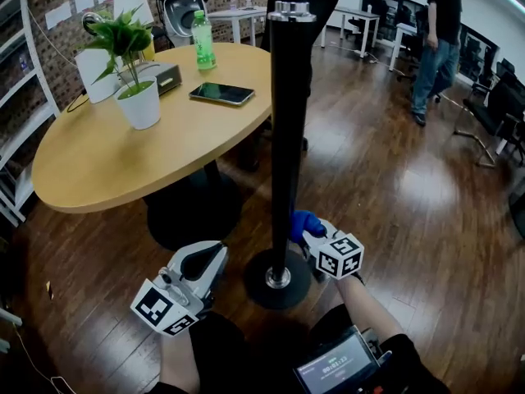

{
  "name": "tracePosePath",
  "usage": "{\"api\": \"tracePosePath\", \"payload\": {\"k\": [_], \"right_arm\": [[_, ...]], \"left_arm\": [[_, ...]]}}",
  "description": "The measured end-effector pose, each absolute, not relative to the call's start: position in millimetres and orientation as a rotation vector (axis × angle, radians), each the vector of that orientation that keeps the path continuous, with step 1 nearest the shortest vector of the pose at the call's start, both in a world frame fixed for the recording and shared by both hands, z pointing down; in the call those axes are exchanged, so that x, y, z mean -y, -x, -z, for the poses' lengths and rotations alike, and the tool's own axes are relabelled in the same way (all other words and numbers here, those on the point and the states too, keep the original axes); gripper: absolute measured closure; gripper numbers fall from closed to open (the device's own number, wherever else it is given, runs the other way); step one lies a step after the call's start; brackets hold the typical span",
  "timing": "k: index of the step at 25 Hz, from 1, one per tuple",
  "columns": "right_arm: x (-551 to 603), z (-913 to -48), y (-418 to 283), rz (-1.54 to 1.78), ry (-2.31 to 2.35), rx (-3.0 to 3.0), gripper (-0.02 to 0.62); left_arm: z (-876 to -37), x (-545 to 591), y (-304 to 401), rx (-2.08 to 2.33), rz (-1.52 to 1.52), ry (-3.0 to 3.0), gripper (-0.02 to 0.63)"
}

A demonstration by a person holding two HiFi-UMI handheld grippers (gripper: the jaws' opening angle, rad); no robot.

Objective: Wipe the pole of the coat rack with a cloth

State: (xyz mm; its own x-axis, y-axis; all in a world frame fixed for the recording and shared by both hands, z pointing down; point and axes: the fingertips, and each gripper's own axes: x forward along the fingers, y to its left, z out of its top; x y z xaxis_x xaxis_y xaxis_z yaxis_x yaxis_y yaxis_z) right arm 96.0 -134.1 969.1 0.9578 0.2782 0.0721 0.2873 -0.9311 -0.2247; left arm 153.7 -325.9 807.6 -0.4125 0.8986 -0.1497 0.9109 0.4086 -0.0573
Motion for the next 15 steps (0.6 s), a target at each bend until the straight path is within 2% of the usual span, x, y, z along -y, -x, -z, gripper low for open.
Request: {"api": "tracePosePath", "payload": {"k": [3,7,15], "right_arm": [[130.0,-870.3,-95.4,-0.171,2.959,0.331,0.574],[115.2,-757.4,-106.2,-0.313,3.066,0.347,0.575],[114.1,-577.1,-103.5,-0.639,3.165,0.344,0.577]], "left_arm": [[-790.1,329.1,-148.3,-2.553,0.256,-1.640,0.614],[-773.3,334.6,-146.6,-2.537,0.306,-1.651,0.614],[-747.4,344.7,-148.7,-2.514,0.360,-1.675,0.614]]}}
